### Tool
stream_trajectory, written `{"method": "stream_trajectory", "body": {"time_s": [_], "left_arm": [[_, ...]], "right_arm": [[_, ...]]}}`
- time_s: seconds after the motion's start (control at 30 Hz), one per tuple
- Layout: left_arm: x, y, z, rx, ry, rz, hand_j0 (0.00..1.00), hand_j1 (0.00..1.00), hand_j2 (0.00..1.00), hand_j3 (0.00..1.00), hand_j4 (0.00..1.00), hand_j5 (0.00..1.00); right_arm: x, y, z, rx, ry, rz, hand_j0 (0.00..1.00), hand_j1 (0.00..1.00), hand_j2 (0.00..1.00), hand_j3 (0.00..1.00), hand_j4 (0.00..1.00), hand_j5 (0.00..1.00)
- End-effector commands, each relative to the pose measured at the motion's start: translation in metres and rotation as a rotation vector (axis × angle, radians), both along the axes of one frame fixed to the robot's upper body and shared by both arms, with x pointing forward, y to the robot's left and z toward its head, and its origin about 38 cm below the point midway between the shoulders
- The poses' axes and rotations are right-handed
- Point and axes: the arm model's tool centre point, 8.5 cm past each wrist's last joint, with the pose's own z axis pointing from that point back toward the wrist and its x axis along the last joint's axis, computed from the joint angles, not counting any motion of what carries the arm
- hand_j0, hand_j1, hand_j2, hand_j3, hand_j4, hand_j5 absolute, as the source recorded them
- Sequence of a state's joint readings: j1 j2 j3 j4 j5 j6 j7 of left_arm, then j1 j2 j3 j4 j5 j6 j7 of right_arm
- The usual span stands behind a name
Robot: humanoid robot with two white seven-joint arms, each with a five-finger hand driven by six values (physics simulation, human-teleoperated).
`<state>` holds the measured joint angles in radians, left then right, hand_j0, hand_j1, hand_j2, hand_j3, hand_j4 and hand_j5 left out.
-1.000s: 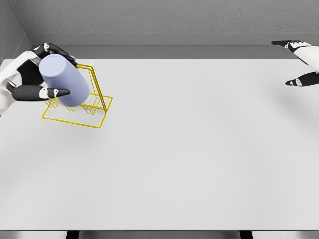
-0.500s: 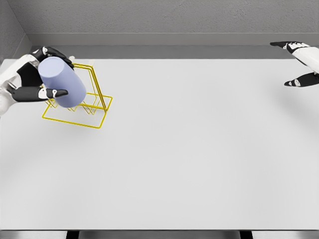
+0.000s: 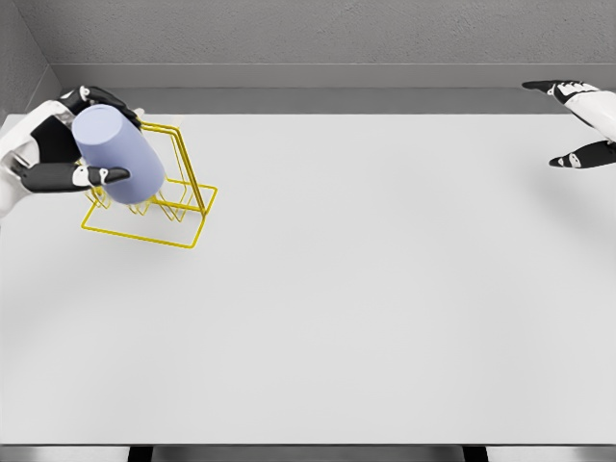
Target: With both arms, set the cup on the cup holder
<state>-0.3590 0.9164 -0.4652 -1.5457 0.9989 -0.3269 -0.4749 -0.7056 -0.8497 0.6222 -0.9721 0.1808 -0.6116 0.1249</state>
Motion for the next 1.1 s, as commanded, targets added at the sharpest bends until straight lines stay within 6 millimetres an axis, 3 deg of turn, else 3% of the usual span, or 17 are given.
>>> {"method": "stream_trajectory", "body": {"time_s": [0.0, 0.33, 0.37, 0.4, 0.43, 0.5, 0.57, 0.87, 0.93, 1.07], "left_arm": [[0.001, 0.002, 0.000, -0.003, 0.011, 0.007, 0.36, 0.36, 0.36, 0.36, 0.36, 0.36], [0.009, -0.003, -0.005, -0.006, 0.015, 0.015, 0.36, 0.36, 0.36, 0.36, 0.36, 0.36], [0.008, -0.003, -0.005, -0.005, 0.014, 0.010, 0.47, 0.47, 0.47, 0.47, 0.47, 0.47], [0.007, -0.004, -0.005, -0.003, 0.012, 0.006, 0.67, 0.67, 0.67, 0.67, 0.67, 0.67], [0.007, -0.003, -0.004, 0.000, 0.010, 0.005, 0.80, 0.80, 0.80, 0.80, 0.80, 0.80], [0.006, -0.002, -0.004, 0.005, 0.009, 0.005, 0.94, 0.94, 0.94, 0.94, 0.94, 0.94], [0.005, -0.003, -0.004, 0.004, 0.008, 0.003, 1.00, 1.00, 1.00, 1.00, 1.00, 1.00], [0.003, -0.004, -0.004, 0.007, 0.008, -0.010, 1.00, 1.00, 1.00, 1.00, 1.00, 1.00], [-0.006, -0.016, 0.003, 0.032, -0.043, -0.143, 1.00, 1.00, 1.00, 1.00, 1.00, 1.00], [-0.021, -0.012, 0.032, 0.039, -0.220, -0.160, 1.00, 1.00, 1.00, 1.00, 1.00, 1.00]], "right_arm": [[0.000, -0.001, 0.002, 0.007, -0.003, -0.004, 1.00, 1.00, 1.00, 1.00, 1.00, 1.00], [0.000, -0.003, 0.001, 0.005, 0.000, -0.008, 1.00, 1.00, 1.00, 1.00, 1.00, 1.00], [0.000, -0.002, 0.000, 0.006, 0.000, -0.006, 1.00, 1.00, 1.00, 1.00, 1.00, 1.00], [0.000, -0.002, 0.000, 0.004, 0.001, -0.006, 1.00, 1.00, 1.00, 1.00, 1.00, 1.00], [0.000, -0.001, -0.001, 0.005, 0.003, -0.005, 1.00, 1.00, 1.00, 1.00, 1.00, 1.00], [0.000, 0.001, -0.002, 0.007, 0.004, -0.001, 1.00, 1.00, 1.00, 1.00, 1.00, 1.00], [0.000, 0.000, 0.000, 0.007, -0.001, -0.003, 1.00, 1.00, 1.00, 1.00, 1.00, 1.00], [-0.001, -0.006, 0.001, 0.000, 0.001, -0.013, 1.00, 1.00, 1.00, 1.00, 1.00, 1.00], [-0.001, -0.006, 0.001, 0.000, 0.001, -0.013, 1.00, 1.00, 1.00, 1.00, 1.00, 1.00], [-0.001, -0.006, 0.001, 0.000, 0.001, -0.013, 1.00, 1.00, 1.00, 1.00, 1.00, 1.00]]}}
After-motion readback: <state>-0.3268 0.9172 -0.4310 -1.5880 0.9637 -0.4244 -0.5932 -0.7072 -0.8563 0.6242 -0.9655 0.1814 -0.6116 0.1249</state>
